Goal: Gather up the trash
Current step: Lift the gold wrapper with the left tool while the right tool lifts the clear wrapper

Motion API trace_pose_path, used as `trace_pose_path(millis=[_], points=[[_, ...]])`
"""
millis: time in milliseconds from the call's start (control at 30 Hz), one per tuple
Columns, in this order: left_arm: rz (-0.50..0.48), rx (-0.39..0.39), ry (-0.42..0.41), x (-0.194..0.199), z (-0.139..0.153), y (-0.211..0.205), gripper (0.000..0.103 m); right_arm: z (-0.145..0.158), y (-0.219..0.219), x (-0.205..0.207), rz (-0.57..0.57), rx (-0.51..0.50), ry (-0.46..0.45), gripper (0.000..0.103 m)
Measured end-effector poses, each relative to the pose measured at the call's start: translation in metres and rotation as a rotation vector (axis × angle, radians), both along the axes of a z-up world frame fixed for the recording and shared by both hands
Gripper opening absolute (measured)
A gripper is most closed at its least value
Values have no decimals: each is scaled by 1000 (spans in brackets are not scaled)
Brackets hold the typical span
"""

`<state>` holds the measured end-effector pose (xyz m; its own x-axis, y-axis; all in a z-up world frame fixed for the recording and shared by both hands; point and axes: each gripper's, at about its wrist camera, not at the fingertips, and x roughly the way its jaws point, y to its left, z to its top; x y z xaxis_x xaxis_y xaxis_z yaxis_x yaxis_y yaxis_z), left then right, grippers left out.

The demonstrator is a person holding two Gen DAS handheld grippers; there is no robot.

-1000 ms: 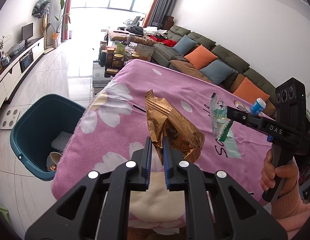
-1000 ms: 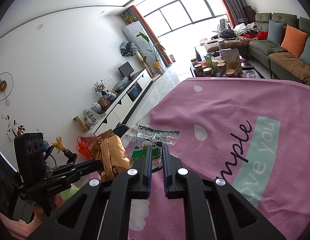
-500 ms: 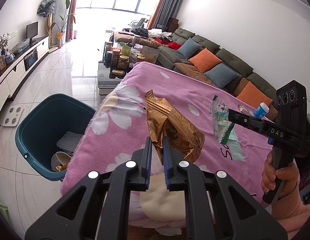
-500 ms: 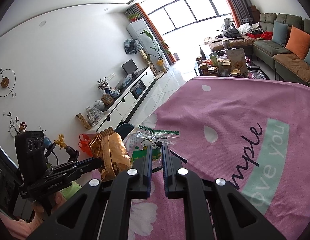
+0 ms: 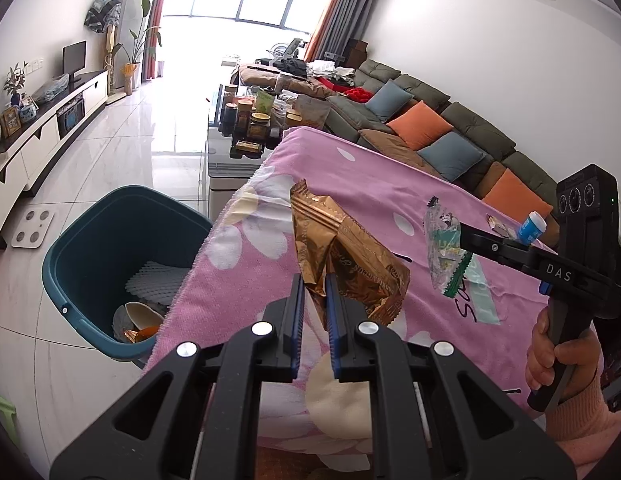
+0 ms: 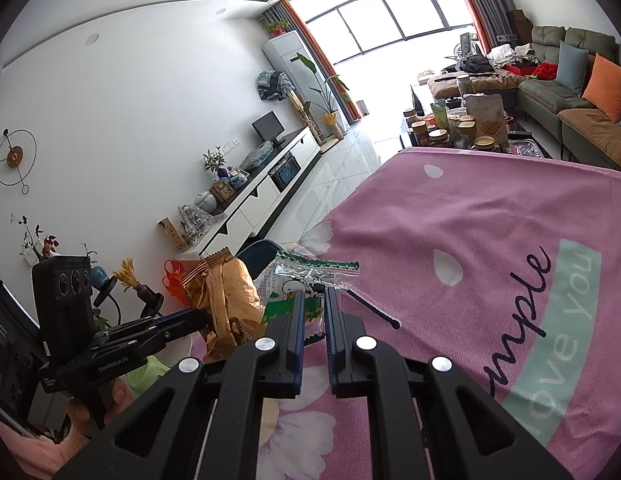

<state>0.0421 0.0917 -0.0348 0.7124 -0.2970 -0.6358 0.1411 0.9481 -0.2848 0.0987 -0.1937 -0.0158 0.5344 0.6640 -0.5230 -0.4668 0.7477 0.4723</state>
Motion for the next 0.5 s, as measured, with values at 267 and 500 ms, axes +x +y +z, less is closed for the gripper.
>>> trace_pose_path(millis=[267, 500], points=[[19, 1, 0, 0, -2, 4, 11, -1, 10, 1, 24, -5, 2, 8], [37, 2, -3, -1, -2, 11, 11, -1, 20, 5, 43, -9, 3, 8]])
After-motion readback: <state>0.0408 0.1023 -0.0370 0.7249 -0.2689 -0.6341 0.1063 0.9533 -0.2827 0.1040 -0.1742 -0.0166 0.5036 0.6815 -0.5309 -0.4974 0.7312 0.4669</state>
